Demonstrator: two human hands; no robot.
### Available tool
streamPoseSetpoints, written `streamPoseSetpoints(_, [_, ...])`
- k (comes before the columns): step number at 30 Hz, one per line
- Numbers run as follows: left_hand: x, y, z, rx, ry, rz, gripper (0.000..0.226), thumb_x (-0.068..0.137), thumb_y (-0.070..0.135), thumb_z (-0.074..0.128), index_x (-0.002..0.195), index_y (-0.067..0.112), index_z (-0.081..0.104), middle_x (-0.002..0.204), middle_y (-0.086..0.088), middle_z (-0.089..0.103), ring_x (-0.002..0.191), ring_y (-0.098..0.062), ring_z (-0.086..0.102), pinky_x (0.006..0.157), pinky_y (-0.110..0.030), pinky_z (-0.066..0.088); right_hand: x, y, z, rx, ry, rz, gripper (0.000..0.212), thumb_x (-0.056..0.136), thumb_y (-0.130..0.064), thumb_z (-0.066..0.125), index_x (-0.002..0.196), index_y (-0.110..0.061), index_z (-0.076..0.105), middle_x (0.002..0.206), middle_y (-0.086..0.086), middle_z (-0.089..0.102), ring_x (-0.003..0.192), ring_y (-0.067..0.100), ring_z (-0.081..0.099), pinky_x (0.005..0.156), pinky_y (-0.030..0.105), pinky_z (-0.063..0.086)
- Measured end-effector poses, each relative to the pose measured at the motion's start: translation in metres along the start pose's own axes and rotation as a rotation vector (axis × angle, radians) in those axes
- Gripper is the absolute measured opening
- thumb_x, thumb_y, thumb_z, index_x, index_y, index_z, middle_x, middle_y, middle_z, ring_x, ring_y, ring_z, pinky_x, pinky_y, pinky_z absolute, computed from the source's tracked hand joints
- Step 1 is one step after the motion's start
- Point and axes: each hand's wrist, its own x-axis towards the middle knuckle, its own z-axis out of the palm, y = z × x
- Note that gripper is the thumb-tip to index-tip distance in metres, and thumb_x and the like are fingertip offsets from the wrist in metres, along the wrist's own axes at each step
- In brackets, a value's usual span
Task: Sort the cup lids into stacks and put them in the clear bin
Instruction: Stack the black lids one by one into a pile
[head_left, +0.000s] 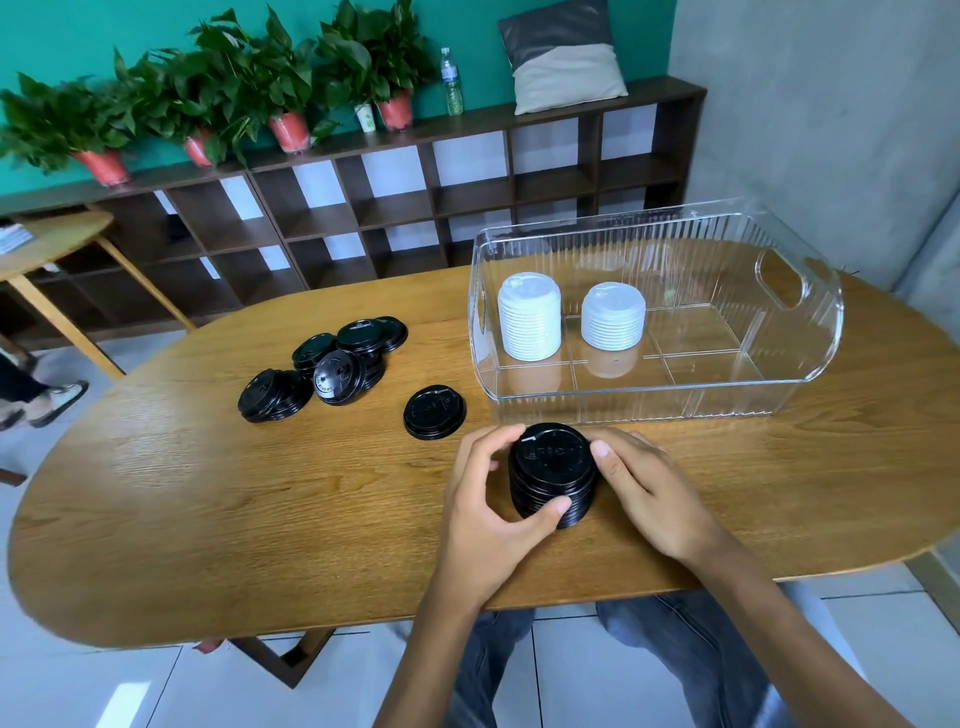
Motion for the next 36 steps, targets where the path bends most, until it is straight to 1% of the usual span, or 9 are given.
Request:
streamPoseSetpoints(5, [-0.0005, 0.0002, 0.0001, -0.015, 0.011, 0.019, 0.062, 0.077, 0.025, 0.083, 0.133, 0.032, 0.056, 0.131, 0.010, 0.059, 0.127, -0.019, 0.057, 0.104, -0.019, 0.041, -0.0004, 0.0005, 0.0005, -0.007, 0.011, 0.001, 0.042, 0.105, -0.045, 0.027, 0.129, -0.037, 0.061, 0.126, -0.022, 0.063, 0.120, 0.009, 0.055, 0.104, 0.047, 0.040])
streamPoseSetpoints(8, [-0.0008, 0.0005, 0.0003, -0.041, 0.019, 0.001, 0.060, 0.080, 0.023, 0.079, 0.133, 0.035, 0.056, 0.132, 0.010, 0.060, 0.127, -0.020, 0.058, 0.106, -0.021, 0.042, -0.0004, 0.0015, 0.0007, -0.012, 0.015, 0.000, 0.038, 0.108, -0.041, 0.029, 0.128, -0.036, 0.061, 0.126, -0.022, 0.063, 0.120, 0.009, 0.055, 0.103, 0.048, 0.040])
streamPoseSetpoints(11, [-0.0010, 0.0015, 0.0003, -0.049, 0.020, -0.037, 0.059, 0.081, 0.030, 0.080, 0.133, 0.039, 0.054, 0.131, 0.012, 0.061, 0.126, -0.019, 0.059, 0.102, -0.020, 0.043, 0.0010, 0.0016, 0.0007, 0.004, 0.015, 0.000, 0.035, 0.109, -0.036, 0.032, 0.125, -0.035, 0.063, 0.123, -0.020, 0.065, 0.119, 0.012, 0.056, 0.102, 0.049, 0.041])
streamPoseSetpoints(14, [-0.0008, 0.0028, 0.0007, -0.062, 0.026, -0.073, 0.059, 0.080, 0.035, 0.081, 0.133, 0.043, 0.054, 0.130, 0.013, 0.062, 0.124, -0.017, 0.059, 0.099, -0.018, 0.044, 0.0015, 0.0011, 0.0005, 0.020, 0.014, 0.006, 0.036, 0.109, -0.036, 0.031, 0.121, -0.032, 0.065, 0.119, -0.018, 0.066, 0.116, 0.013, 0.058, 0.102, 0.049, 0.041])
streamPoseSetpoints(19, [-0.0012, 0.0026, 0.0010, -0.062, 0.007, -0.083, 0.056, 0.079, 0.038, 0.082, 0.130, 0.037, 0.058, 0.128, 0.012, 0.065, 0.122, -0.019, 0.061, 0.098, -0.022, 0.046, 0.0007, 0.0017, 0.0007, 0.004, -0.001, 0.014, 0.042, 0.108, -0.042, 0.027, 0.112, -0.027, 0.067, 0.110, -0.012, 0.067, 0.111, 0.016, 0.059, 0.101, 0.049, 0.040])
streamPoseSetpoints(21, [-0.0012, 0.0023, 0.0012, -0.047, 0.002, -0.078, 0.055, 0.080, 0.038, 0.081, 0.130, 0.034, 0.058, 0.129, 0.012, 0.065, 0.122, -0.018, 0.060, 0.098, -0.022, 0.045, 0.0008, -0.0002, 0.0005, 0.009, 0.009, 0.012, 0.041, 0.107, -0.041, 0.028, 0.120, -0.030, 0.066, 0.116, -0.015, 0.067, 0.114, 0.016, 0.058, 0.101, 0.049, 0.040])
streamPoseSetpoints(25, [-0.0010, 0.0007, 0.0017, -0.017, 0.008, -0.070, 0.055, 0.080, 0.039, 0.081, 0.131, 0.034, 0.058, 0.129, 0.015, 0.063, 0.123, -0.016, 0.060, 0.098, -0.018, 0.043, -0.0014, -0.0050, -0.0012, 0.035, 0.022, 0.003, 0.040, 0.108, -0.046, 0.026, 0.136, -0.043, 0.055, 0.131, -0.028, 0.060, 0.125, 0.008, 0.053, 0.107, 0.049, 0.037])
streamPoseSetpoints(30, [-0.0016, -0.0011, 0.0014, -0.005, 0.031, -0.049, 0.056, 0.080, 0.038, 0.082, 0.131, 0.031, 0.059, 0.128, 0.013, 0.063, 0.121, -0.017, 0.060, 0.099, -0.019, 0.044, -0.0030, -0.0072, -0.0030, 0.037, -0.001, 0.027, 0.050, 0.098, -0.063, 0.022, 0.141, -0.051, 0.045, 0.138, -0.031, 0.053, 0.129, 0.001, 0.046, 0.110, 0.049, 0.034])
streamPoseSetpoints(36, [-0.0026, -0.0012, 0.0006, 0.007, 0.052, -0.018, 0.055, 0.081, 0.036, 0.082, 0.131, 0.026, 0.059, 0.128, 0.013, 0.062, 0.120, -0.017, 0.060, 0.098, -0.018, 0.043, -0.0024, -0.0062, -0.0033, 0.009, -0.032, 0.016, 0.052, 0.098, -0.065, 0.022, 0.146, -0.052, 0.038, 0.142, -0.030, 0.051, 0.130, 0.001, 0.045, 0.111, 0.048, 0.033])
